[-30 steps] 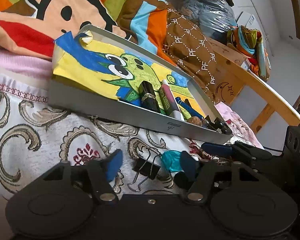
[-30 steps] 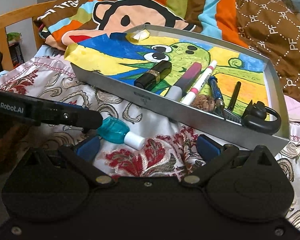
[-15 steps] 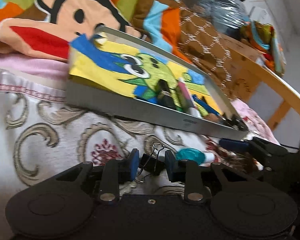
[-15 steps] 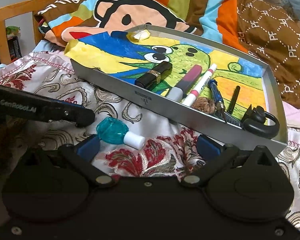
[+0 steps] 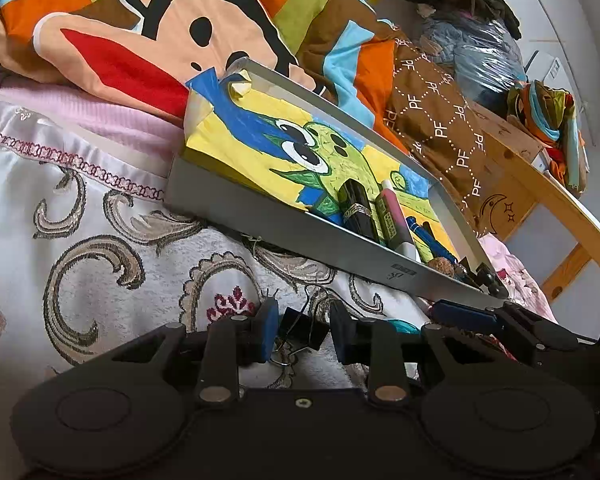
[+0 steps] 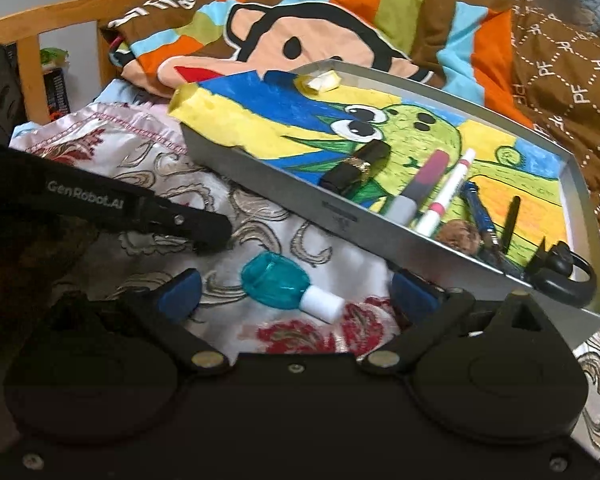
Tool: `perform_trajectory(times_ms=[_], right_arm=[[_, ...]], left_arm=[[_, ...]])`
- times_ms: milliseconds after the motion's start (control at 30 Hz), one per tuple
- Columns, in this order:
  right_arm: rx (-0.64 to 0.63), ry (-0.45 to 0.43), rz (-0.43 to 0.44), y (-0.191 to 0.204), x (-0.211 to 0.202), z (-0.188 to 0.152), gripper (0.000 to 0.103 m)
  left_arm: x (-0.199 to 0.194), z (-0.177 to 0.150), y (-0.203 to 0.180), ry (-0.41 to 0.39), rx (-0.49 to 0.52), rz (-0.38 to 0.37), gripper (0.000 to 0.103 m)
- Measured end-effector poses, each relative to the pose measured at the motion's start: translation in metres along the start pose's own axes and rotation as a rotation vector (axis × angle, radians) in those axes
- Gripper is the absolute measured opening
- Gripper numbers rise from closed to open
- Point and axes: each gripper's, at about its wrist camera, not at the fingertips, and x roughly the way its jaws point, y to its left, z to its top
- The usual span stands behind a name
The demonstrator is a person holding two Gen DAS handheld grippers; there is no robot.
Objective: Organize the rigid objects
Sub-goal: 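Grasp the black binder clip with the left tool while the right tool grasps the teal bottle, then lift the clip and teal bottle and carry both over the tray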
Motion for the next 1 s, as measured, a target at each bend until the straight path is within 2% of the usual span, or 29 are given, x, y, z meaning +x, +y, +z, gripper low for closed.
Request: perform_trajectory(times_ms=[33, 100, 233, 300, 400, 667, 1000], right_arm=[[-0.002, 0.002, 0.008, 0.001, 0.000, 0.000, 0.084], [0.009, 0.001, 0.026, 0.002, 0.000, -0.001, 0.070], [0.024, -0.004, 0.052, 0.001, 0.000, -0.003, 0.055], [0.042, -0.005, 0.058, -0.001, -0.002, -0.005, 0.035], [0.056, -0.009, 0.064, -0.001, -0.004, -0.009, 0.024], [0.034, -0.025, 0.046, 0.005, -0.013, -0.012, 0.008], [-0.042, -0.059, 0.004, 0.017, -0.021, -0.012, 0.007]], left_arm=[[0.000, 0.000, 0.000, 0.000, -0.001, -0.001, 0.030], [0.001, 0.000, 0.000, 0.001, -0.002, -0.003, 0.030], [0.001, 0.000, 0.000, 0.000, 0.003, -0.003, 0.030], [0.001, 0.000, -0.001, 0.000, 0.006, -0.005, 0.030], [0.001, -0.001, -0.002, 0.000, 0.015, -0.004, 0.030], [0.003, 0.000, -0.005, 0.002, 0.033, 0.003, 0.030], [0.001, -0.002, -0.011, -0.019, 0.067, 0.010, 0.029]])
